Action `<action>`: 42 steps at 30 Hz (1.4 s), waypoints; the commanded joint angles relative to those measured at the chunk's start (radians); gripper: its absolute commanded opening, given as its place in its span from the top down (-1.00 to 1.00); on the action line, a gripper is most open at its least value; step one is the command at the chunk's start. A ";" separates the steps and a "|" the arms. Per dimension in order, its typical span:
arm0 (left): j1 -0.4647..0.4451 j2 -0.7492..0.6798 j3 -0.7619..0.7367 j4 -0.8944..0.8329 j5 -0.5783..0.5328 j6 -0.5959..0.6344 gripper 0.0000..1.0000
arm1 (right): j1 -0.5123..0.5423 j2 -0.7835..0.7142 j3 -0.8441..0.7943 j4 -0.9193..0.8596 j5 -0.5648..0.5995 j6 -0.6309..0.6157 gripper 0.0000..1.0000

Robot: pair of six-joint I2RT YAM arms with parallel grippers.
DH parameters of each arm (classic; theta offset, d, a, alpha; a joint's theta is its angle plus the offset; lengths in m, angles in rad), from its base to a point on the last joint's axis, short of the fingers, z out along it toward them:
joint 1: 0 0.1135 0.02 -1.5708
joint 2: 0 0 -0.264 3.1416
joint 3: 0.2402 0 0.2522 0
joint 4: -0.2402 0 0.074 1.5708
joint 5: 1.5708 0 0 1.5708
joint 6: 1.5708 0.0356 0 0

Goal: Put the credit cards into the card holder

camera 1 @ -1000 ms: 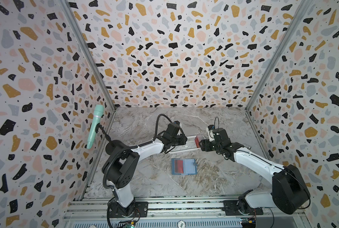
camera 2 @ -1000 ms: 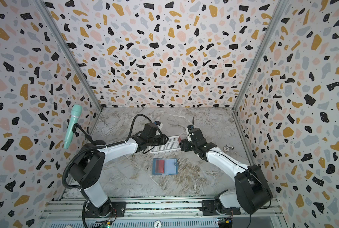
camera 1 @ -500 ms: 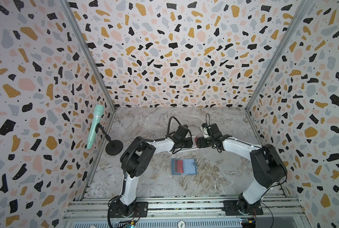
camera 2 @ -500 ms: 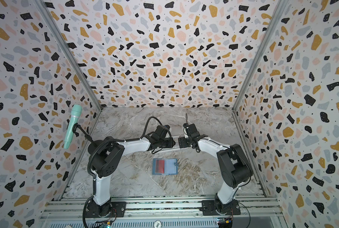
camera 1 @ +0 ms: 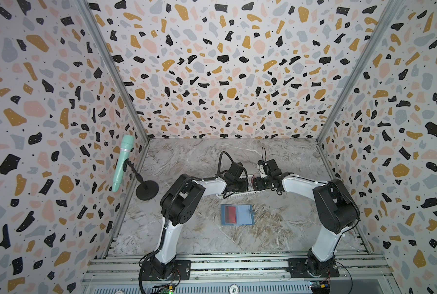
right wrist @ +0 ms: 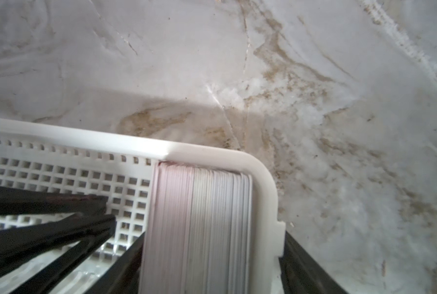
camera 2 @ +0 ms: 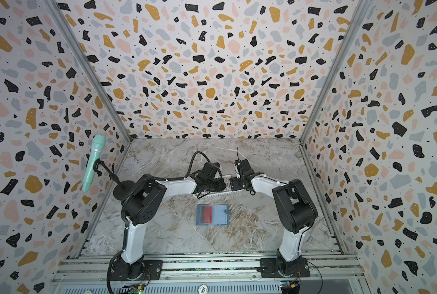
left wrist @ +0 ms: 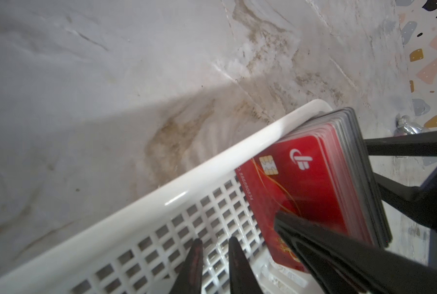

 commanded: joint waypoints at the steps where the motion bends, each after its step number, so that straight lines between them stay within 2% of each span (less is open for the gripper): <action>1: -0.003 0.016 0.001 -0.004 0.003 0.011 0.60 | 0.000 -0.010 0.034 -0.021 0.027 -0.014 -0.52; 7: -0.003 0.024 -0.005 -0.002 0.010 0.011 0.64 | 0.000 -0.038 0.029 -0.031 0.039 -0.014 -0.36; 22: -0.003 0.023 -0.007 -0.006 0.010 0.010 0.67 | -0.002 -0.094 0.017 -0.041 0.044 -0.018 -0.35; 28: -0.003 0.025 0.004 -0.009 0.018 0.009 0.67 | -0.007 -0.097 0.016 -0.038 -0.003 -0.017 -0.29; 36: -0.008 0.036 0.046 0.021 0.088 0.014 0.48 | -0.005 -0.085 0.008 -0.032 -0.021 -0.011 -0.24; 42: -0.015 0.061 0.078 0.044 0.133 0.011 0.42 | -0.005 -0.086 0.009 -0.033 -0.021 -0.011 -0.23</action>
